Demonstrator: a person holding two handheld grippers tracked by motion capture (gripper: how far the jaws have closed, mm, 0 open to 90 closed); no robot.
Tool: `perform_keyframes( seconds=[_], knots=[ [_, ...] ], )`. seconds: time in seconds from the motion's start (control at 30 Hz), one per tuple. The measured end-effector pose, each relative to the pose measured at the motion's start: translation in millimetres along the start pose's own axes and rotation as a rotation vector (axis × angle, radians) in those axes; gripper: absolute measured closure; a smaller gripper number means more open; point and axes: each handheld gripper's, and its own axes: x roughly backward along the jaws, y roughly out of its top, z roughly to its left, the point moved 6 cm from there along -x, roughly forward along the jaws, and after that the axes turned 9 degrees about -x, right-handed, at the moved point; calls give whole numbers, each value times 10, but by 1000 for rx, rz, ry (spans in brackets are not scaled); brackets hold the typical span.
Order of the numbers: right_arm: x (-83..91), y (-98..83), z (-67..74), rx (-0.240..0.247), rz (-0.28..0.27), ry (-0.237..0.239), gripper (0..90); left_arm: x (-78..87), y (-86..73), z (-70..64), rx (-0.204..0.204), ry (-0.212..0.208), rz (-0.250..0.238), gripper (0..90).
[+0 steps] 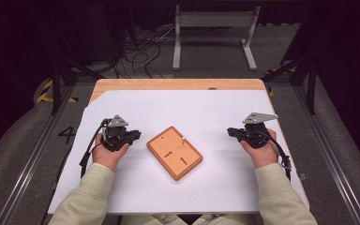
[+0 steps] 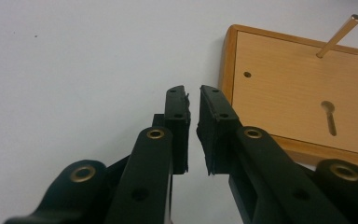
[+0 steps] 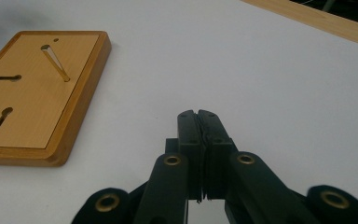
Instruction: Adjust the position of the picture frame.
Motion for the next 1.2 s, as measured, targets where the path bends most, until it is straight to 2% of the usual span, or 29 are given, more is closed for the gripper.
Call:
perform_keyframes(
  seconds=[0.17,0.2,0.3,0.47,0.6,0.7,0.77,0.83,0.87,0.93,1.07,1.2],
  knots=[
    [25,-7,31,7,2,1,900,-30,-2,27,11,14,13,894],
    [31,-3,38,10,-2,0,900,-44,-3,23,19,17,14,896],
    [53,4,56,17,-7,1,899,-73,-2,21,11,11,23,898],
    [71,-24,82,21,0,4,900,-83,36,-82,-6,-40,29,898],
    [89,-38,92,30,4,1,898,-52,21,-234,-53,-105,60,898],
    [110,-43,91,31,2,0,898,-34,-2,-319,-79,-116,89,898],
    [110,-45,91,30,2,3,898,-56,-2,-311,-72,-95,102,898],
    [97,-48,100,31,5,6,897,-117,-12,-238,-35,-66,107,897],
    [97,-48,100,31,5,6,897,-117,-12,-238,-35,-66,107,897],
    [79,-51,122,39,11,7,897,-189,-31,-175,1,-57,115,898],
    [64,-49,142,46,15,11,897,-250,-49,-150,6,-54,128,898],
    [49,-64,143,46,22,12,898,-286,-55,-114,29,-43,121,898]
  ],
)
